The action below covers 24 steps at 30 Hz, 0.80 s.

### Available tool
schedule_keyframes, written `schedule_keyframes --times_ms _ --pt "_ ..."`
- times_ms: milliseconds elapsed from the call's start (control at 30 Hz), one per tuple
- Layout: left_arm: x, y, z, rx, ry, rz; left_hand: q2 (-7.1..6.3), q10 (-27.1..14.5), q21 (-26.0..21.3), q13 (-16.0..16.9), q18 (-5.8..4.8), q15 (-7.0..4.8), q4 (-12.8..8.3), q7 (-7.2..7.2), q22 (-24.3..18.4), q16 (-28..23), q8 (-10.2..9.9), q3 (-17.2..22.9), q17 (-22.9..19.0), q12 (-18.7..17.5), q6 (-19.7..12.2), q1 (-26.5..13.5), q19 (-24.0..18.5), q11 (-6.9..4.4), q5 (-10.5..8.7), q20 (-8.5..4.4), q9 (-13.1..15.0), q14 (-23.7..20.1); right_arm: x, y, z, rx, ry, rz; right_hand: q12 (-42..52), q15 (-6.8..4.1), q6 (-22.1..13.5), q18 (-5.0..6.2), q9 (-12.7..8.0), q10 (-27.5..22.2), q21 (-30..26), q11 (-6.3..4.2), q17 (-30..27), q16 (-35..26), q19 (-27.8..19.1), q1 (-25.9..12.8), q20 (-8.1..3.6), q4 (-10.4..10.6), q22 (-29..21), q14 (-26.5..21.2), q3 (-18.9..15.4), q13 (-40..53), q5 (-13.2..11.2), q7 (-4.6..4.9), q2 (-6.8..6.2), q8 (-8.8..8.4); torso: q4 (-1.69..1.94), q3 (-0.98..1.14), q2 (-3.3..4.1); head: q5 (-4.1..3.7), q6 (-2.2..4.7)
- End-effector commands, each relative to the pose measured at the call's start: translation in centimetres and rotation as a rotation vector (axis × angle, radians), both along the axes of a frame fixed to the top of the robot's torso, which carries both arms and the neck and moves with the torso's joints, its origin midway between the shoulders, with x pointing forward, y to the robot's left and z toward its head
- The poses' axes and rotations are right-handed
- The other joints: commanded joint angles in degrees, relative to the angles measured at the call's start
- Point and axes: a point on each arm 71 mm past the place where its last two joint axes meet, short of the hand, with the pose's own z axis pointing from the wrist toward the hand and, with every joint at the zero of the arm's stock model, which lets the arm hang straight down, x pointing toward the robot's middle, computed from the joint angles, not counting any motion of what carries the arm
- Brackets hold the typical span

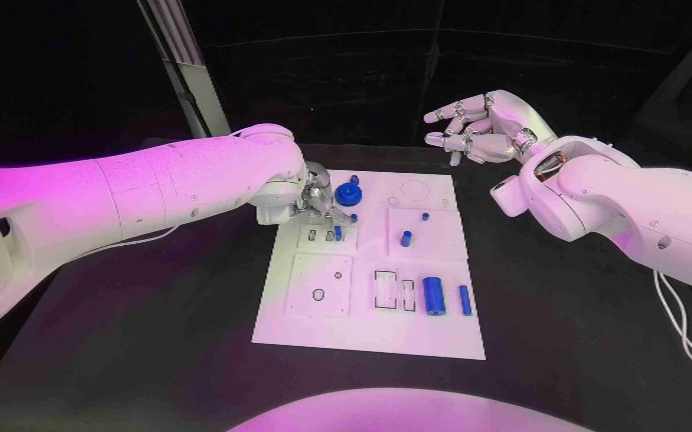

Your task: Assemble the parts on the task board

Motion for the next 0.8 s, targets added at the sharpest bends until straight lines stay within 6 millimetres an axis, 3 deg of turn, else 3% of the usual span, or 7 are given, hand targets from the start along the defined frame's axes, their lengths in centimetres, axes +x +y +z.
schedule_keyframes --times_ms 33,800 --pt "0.00 -0.07 -0.11 0.017 0.021 -0.022 0.58 0.34 0.13 0.05 -0.86 -0.33 -0.26 -0.03 0.10 0.18 0.39 -0.16 15.08 0.30 -0.46 0.42 -0.02 -0.08 -0.05 -0.45 0.11 5.96 0.02 0.19 0.08 -0.003 0.001 0.013 -0.20 -0.07 -0.32 0.34 -0.09 -0.15 -0.19 -0.05 -0.05 -0.25 0.24 0.22 -0.04 0.06 -0.05 0.35 -0.20 -0.09 0.27 0.04 -0.07 -0.25 -0.03 -0.04 0.04 0.05 -0.10" --pt "0.02 -0.93 -0.45 0.035 0.051 -0.054 1.30 1.56 0.16 1.85 -0.83 -0.53 -0.62 -0.34 0.17 0.18 2.11 0.02 15.08 1.91 -0.66 2.00 -0.11 -0.35 -0.03 -0.60 1.13 5.96 0.27 0.64 -0.09 -0.005 0.011 0.024 -0.21 -0.07 -0.38 0.33 -0.08 -0.21 -0.41 -0.04 -0.10 -0.52 0.34 0.36 -0.04 0.05 -0.19 0.40 -0.15 -0.36 0.85 0.05 -0.08 -0.24 -0.02 0.02 0.02 0.03 -0.52"
